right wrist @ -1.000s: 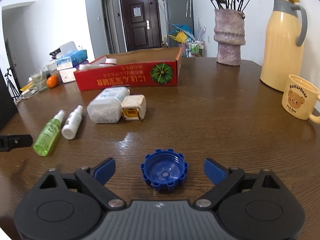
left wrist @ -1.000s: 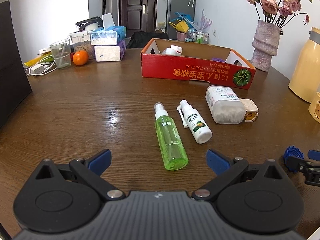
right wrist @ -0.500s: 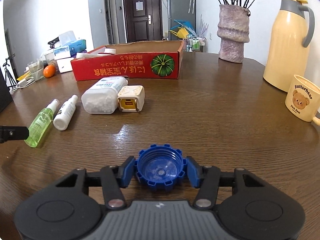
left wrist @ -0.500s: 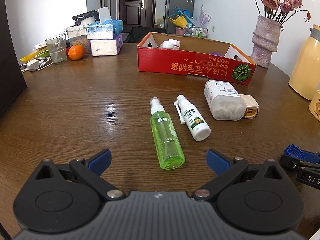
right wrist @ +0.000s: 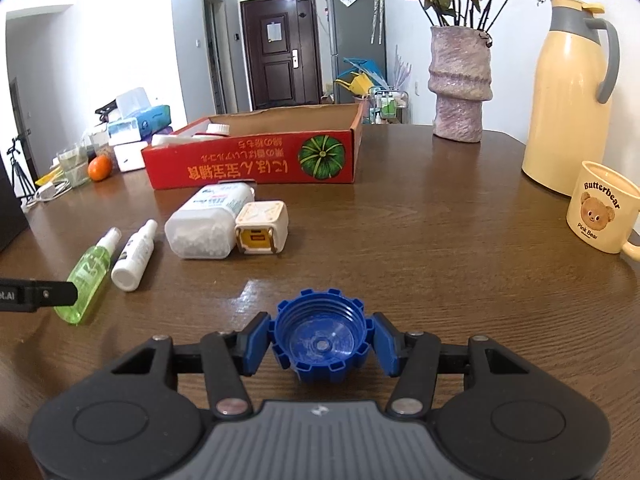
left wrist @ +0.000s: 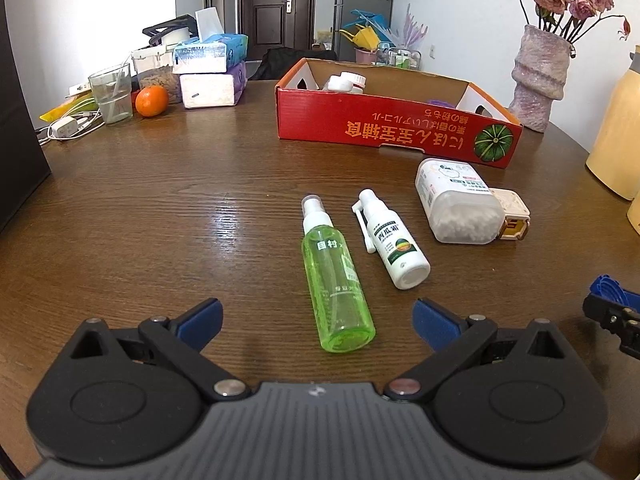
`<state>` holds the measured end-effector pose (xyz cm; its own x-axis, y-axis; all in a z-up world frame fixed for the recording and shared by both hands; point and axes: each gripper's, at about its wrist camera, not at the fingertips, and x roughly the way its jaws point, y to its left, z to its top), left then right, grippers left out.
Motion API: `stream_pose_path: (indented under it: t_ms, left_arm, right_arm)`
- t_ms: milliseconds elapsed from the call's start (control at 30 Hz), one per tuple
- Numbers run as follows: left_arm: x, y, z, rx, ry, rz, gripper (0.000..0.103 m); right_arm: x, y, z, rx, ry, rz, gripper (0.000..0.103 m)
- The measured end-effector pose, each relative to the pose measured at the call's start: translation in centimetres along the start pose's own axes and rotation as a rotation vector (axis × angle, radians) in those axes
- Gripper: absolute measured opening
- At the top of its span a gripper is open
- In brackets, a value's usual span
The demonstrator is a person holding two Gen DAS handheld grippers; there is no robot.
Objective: Organize rigid objects
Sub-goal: 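Grasp the blue cap with the right tool while the left tool grasps the green spray bottle, then carry the green spray bottle and blue cap over the red box with both tools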
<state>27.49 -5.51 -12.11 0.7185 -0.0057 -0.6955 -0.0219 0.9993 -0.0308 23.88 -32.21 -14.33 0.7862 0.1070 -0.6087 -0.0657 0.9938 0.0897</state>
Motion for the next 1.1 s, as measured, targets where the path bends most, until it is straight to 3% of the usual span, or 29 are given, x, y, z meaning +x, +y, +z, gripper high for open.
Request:
stream_pose_path:
  t_ms: [200,467,633,867,933,1100]
  left_arm:
    - [1.3,-0.1,1.1,-0.015,0.009,0.033,0.101]
    - [3.4,-0.6,1.8,-0.018,0.049,0.054,0.083]
    - [4.1,-0.8,1.8,-0.014,0.061,0.058,0.062]
    - [4.4,-1.0,1.6,-0.002,0.061,0.050,0.049]
    - [4.3,-1.0,1.6,-0.002,0.053,0.048,0.034]
    - [4.2,-0.9,1.6,-0.004,0.044,0.046,0.032]
  right_arm:
    - [0.3,-0.6,0.7,0.019,-0.016,-0.007,0.053]
    - [0.9,-1.0,1.1,0.032,-0.016,-0.010,0.053]
    - [1.1,-1.0,1.1,0.034,-0.013,-0.007,0.054]
    - [1.3,-0.9,1.2,0.035,-0.014,0.001,0.054]
    - [1.4,-0.8,1.2,0.036,-0.012,0.002,0.054]
    - [1.3,-0.7,1.2,0.034,-0.013,0.004,0.054]
